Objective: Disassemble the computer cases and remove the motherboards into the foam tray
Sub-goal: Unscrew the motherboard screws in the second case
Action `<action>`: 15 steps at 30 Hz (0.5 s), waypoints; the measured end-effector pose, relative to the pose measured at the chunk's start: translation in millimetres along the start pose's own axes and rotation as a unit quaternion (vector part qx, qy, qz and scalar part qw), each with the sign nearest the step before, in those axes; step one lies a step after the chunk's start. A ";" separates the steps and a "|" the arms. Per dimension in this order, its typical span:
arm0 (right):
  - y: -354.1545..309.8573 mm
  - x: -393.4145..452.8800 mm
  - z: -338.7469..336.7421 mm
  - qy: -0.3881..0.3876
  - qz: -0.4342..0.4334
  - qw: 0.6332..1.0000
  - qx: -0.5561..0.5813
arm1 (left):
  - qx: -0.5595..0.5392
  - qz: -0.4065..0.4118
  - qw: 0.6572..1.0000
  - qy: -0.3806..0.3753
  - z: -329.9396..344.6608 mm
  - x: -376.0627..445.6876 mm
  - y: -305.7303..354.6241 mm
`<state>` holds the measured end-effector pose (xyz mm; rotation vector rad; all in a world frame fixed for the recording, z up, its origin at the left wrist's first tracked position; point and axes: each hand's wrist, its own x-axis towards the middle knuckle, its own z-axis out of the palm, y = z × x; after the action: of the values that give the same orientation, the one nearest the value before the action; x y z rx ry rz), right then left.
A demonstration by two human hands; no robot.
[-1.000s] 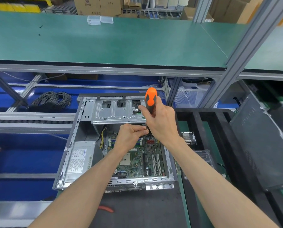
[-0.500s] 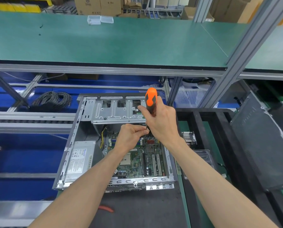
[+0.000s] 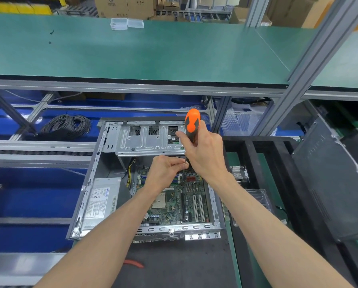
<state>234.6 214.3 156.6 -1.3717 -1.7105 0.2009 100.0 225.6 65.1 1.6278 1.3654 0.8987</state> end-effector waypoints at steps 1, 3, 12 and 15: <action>-0.2 0.0 0.1 -0.002 -0.001 1.000 0.000 | 0.003 0.000 1.000 0.000 -0.1 0.0 -0.3; 0.0 0.6 -0.8 -0.004 -0.003 1.000 -0.004 | 0.005 0.003 1.000 0.001 0.0 -0.3 -1.2; -3.0 17.2 -15.6 -0.149 0.045 0.987 0.038 | 0.000 -0.014 1.000 -0.002 0.7 0.5 -7.7; -2.2 29.6 -27.0 -0.268 0.054 0.958 0.084 | 0.012 -0.012 0.999 -0.031 -1.2 2.2 -5.8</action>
<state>253.3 227.9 189.4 -1.3600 -1.9962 0.8245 96.9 228.4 60.4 1.6396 1.3550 0.8148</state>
